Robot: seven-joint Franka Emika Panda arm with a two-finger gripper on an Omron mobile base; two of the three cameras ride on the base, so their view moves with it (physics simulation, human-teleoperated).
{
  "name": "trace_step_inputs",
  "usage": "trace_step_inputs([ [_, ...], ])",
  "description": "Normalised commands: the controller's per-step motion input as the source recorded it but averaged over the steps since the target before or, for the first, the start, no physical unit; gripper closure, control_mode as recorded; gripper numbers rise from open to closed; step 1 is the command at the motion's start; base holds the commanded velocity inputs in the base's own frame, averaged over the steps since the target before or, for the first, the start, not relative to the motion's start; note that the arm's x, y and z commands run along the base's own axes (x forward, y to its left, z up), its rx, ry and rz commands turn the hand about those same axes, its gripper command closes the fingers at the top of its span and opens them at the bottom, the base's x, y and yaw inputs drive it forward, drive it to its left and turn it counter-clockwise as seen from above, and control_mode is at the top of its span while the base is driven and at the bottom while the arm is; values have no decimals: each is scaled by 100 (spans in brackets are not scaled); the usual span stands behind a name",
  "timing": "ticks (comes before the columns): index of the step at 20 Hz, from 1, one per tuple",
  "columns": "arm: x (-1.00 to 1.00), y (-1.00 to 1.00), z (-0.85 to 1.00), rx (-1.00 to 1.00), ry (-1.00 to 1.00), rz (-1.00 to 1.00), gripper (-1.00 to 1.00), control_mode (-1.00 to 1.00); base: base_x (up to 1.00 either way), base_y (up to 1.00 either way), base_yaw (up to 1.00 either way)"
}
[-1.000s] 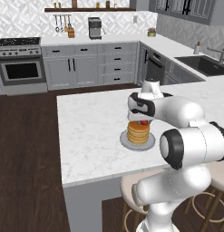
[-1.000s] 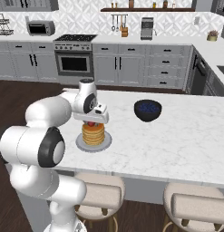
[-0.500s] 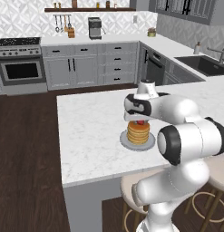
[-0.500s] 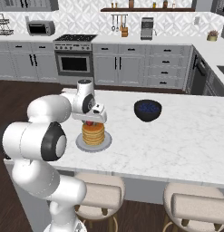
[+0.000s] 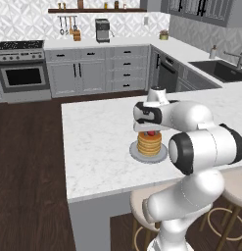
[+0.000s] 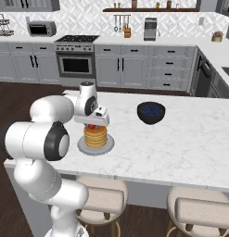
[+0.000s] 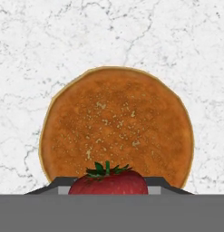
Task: Take the strawberry from the fridge and place it on top of the pancake, located on the dining counter.
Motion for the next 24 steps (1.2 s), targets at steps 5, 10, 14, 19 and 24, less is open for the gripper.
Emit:
trace_step_inputs([
  [5, 0, 0, -10, 0, 0, 0, 100, -100, 0, 0, 0],
  [10, 0, 0, -4, 0, 0, 0, -100, -100, 0, 0, 0],
  [14, 0, 0, 0, 0, 0, 0, -100, -100, 0, 0, 0],
  [19, 0, 0, 0, 0, -1, 0, -100, -100, 0, 0, 0],
  [24, 0, 0, 13, 0, -1, 0, -100, -100, 0, 0, 0],
])
